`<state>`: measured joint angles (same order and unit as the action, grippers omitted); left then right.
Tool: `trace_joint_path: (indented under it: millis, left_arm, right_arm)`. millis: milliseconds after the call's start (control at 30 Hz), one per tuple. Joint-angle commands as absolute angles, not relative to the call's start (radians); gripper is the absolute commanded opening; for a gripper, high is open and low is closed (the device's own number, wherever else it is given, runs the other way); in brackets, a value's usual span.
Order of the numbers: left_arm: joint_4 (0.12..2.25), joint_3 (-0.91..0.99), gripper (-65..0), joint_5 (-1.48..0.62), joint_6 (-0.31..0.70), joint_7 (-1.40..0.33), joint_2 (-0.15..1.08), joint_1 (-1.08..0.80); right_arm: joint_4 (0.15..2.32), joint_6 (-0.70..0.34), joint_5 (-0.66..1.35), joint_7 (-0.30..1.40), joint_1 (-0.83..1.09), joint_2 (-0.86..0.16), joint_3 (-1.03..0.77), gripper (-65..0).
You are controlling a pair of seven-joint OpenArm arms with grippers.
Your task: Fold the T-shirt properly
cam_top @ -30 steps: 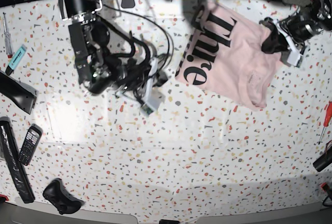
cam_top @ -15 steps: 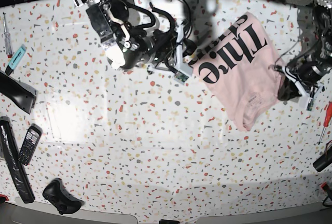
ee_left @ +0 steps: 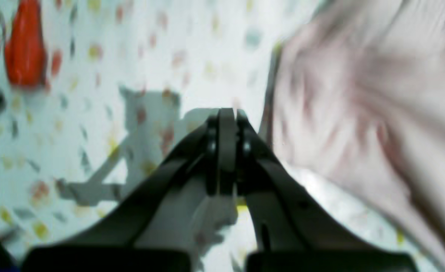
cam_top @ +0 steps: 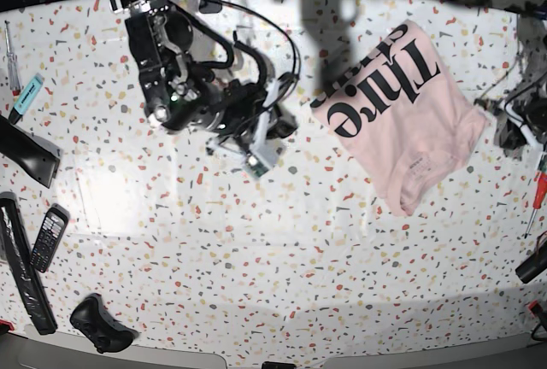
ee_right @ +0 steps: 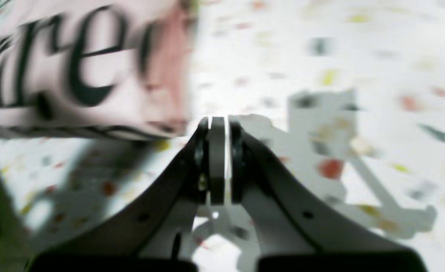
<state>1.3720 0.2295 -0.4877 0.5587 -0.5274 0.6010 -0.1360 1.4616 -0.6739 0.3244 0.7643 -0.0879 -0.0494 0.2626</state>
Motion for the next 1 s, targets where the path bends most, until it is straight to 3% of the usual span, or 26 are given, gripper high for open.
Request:
trace_joint_path:
  millis: [0, 133, 367, 667, 967]
  left_arm:
    - [1.387, 0.235, -65.0, -0.498, 0.560, -0.492, 0.613, -0.149]
    - [1.371, 0.235, -65.0, -0.453, 0.560, -0.380, 0.557, -0.199]
    - [1.215, 0.235, -65.0, -0.420, 0.561, -0.369, 0.465, -0.092]
    - [1.156, 0.225, -65.0, -0.445, 0.621, -0.375, 0.362, 0.009]
    - [1.235, 0.230, -65.0, -0.550, 0.617, -0.435, 0.435, -0.006]
  right_arm:
    - [1.481, -0.688, 0.342, 0.741, -0.104, -0.036, 0.260, -65.0]
    - [1.481, -0.688, 0.343, 0.741, -0.099, 0.004, 0.262, -65.0]
    - [1.481, -0.698, 0.344, 0.780, -0.097, 0.115, 0.276, -65.0]
    - [1.481, -0.698, 0.343, 0.850, -0.096, 0.125, 0.405, -65.0]
    - [1.547, -0.698, 0.339, 0.887, -0.096, 0.116, 0.315, -65.0]
